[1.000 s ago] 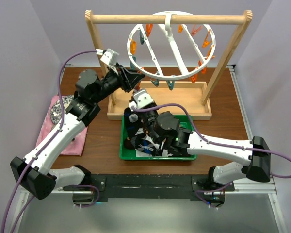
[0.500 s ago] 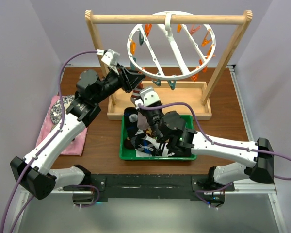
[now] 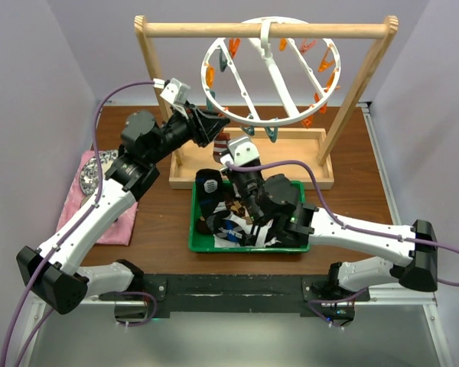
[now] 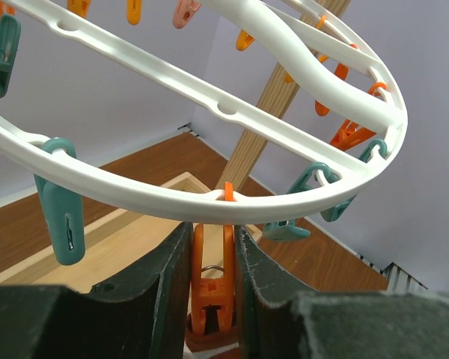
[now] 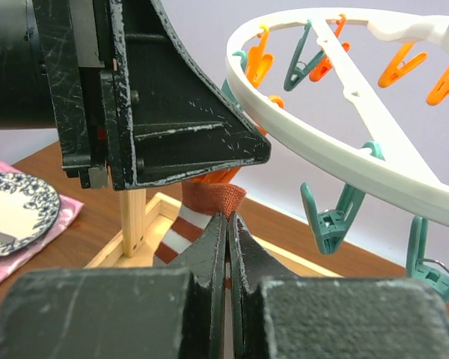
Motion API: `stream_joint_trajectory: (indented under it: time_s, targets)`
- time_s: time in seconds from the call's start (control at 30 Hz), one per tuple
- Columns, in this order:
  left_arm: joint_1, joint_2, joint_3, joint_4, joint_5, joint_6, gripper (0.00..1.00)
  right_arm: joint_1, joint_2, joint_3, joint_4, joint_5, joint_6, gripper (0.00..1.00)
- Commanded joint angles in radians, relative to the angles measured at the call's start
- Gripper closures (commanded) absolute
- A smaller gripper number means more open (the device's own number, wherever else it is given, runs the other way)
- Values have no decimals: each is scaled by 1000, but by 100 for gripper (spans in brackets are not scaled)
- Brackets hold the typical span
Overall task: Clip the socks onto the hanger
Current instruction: Clamp the sock onto the hanger.
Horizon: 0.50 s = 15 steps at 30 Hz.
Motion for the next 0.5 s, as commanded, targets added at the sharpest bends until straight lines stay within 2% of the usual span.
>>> stream_joint_trajectory:
  time_s: [0.0,0.47]
  targets:
    - [-9,-18,-3,56,12,25,100,-3,-64,-23,-49,14,87,100]
    - [-10,-21,-12,68,33,33,100,-3,-95,-23,-90,-4,121,100]
